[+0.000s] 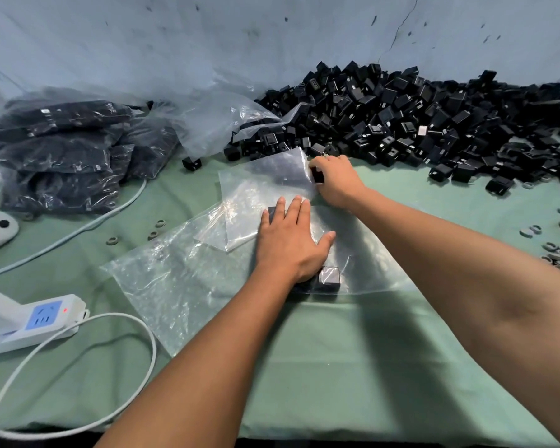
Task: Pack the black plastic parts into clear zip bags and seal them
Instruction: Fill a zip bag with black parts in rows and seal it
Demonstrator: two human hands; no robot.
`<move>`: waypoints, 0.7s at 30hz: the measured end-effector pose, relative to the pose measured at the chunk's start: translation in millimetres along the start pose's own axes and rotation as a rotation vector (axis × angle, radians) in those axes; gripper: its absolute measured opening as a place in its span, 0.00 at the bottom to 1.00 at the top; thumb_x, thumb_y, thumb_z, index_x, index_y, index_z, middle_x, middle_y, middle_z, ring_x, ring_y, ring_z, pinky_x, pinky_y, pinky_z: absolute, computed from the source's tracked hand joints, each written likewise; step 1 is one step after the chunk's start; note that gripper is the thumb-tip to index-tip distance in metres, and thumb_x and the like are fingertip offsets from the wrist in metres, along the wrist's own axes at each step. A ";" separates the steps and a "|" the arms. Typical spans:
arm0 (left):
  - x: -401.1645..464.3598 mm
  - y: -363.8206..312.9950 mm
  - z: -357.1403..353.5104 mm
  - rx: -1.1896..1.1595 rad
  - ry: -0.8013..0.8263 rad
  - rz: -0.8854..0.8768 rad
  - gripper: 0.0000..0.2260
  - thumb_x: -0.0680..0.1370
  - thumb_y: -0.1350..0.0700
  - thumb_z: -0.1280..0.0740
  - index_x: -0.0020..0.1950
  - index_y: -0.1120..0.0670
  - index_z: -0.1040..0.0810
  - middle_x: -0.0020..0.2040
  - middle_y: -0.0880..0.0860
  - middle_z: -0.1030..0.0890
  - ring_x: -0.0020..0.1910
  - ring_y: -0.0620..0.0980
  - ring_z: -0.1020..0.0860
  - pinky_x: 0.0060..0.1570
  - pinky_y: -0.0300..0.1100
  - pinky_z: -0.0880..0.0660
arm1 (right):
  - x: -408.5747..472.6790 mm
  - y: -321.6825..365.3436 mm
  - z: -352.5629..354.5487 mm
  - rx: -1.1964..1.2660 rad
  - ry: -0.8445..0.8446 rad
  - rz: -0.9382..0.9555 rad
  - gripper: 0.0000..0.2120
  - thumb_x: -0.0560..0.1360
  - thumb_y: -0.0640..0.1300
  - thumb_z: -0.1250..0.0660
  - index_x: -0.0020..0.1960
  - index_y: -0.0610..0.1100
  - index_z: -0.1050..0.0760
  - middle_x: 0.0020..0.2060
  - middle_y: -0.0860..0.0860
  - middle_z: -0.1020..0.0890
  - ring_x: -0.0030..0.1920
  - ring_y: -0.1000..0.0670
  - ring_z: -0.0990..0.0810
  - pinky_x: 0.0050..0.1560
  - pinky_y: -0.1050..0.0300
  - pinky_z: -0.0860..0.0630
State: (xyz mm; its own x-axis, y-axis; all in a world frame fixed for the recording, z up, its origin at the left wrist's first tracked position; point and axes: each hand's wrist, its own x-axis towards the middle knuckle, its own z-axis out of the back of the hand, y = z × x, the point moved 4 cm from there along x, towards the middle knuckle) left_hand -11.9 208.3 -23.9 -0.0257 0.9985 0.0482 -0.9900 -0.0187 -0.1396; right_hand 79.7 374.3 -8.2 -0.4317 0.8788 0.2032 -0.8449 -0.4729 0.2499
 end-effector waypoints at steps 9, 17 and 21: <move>0.4 -1.7 -1.8 -0.025 0.010 -0.010 0.37 0.82 0.32 0.53 0.85 0.52 0.53 0.85 0.51 0.52 0.83 0.54 0.56 0.81 0.59 0.56 | -64.1 -26.4 42.2 0.364 -0.200 -0.356 0.09 0.78 0.49 0.30 0.56 0.48 0.16 0.54 0.47 0.15 0.58 0.43 0.18 0.58 0.51 0.22; 8.8 -34.9 18.6 0.060 0.067 0.046 0.37 0.82 0.32 0.51 0.82 0.55 0.42 0.83 0.57 0.45 0.83 0.58 0.53 0.79 0.64 0.59 | -177.9 -108.5 83.5 1.002 -0.561 -0.853 0.05 0.75 0.41 0.30 0.50 0.47 0.17 0.43 0.48 0.15 0.31 0.52 0.17 0.36 0.56 0.18; 14.1 -106.5 30.5 -0.005 -0.084 -0.274 0.22 0.84 0.47 0.38 0.78 0.48 0.35 0.82 0.57 0.41 0.83 0.58 0.49 0.79 0.63 0.50 | -215.1 -125.6 69.9 0.963 -0.490 -0.911 0.06 0.77 0.43 0.29 0.51 0.49 0.14 0.46 0.51 0.14 0.41 0.50 0.20 0.37 0.60 0.28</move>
State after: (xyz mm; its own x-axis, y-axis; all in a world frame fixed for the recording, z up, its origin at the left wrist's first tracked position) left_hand 89.0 222.8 21.8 0.2307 0.9587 0.1662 -0.9610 0.2513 -0.1151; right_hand 300.7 240.2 -17.2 0.4606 0.8789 -0.1242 -0.1348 0.2075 0.9689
